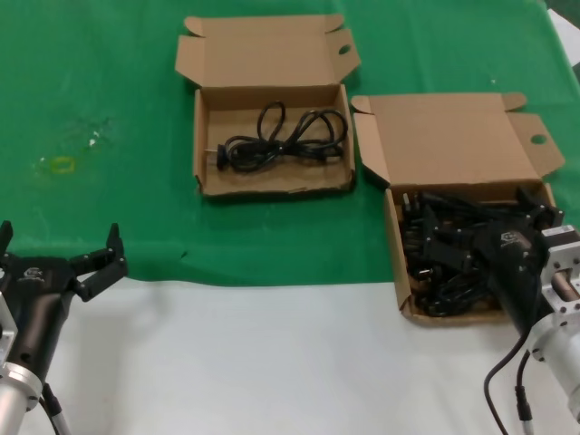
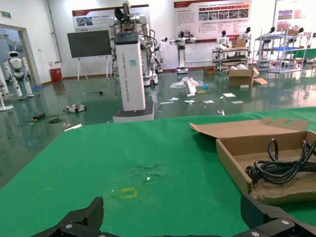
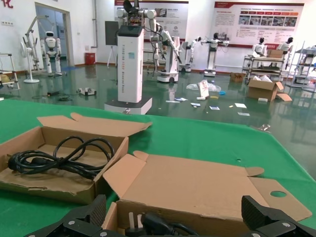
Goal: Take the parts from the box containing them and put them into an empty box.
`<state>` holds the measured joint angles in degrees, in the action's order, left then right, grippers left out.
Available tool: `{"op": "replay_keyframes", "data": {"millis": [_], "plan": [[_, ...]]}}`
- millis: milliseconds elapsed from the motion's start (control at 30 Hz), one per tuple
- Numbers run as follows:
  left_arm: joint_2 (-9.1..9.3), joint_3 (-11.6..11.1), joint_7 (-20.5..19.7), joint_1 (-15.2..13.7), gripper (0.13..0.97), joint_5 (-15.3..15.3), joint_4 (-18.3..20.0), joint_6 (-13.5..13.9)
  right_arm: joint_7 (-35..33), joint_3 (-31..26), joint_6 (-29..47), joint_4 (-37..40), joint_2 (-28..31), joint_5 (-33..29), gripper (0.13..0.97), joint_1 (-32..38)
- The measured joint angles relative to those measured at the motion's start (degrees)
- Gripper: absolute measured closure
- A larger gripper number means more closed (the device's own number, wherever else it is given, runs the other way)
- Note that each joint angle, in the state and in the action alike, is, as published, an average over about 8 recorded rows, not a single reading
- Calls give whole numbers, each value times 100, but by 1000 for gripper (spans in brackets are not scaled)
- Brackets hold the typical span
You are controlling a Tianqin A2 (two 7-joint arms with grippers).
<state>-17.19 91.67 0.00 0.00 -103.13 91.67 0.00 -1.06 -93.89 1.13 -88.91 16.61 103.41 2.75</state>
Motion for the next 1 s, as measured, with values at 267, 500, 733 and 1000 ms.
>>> {"op": "replay_keyframes", "data": {"millis": [267, 500, 733, 1000], "plan": [[0, 0, 0, 0, 132, 0, 0, 0, 0, 0, 0, 0, 0, 0, 129, 0], [0, 0, 0, 0, 132, 0, 0, 0, 0, 0, 0, 0, 0, 0, 129, 0], [0, 0, 0, 0, 132, 0, 0, 0, 0, 0, 0, 0, 0, 0, 129, 0], [0, 0, 0, 0, 132, 0, 0, 0, 0, 0, 0, 0, 0, 0, 129, 0]]}}
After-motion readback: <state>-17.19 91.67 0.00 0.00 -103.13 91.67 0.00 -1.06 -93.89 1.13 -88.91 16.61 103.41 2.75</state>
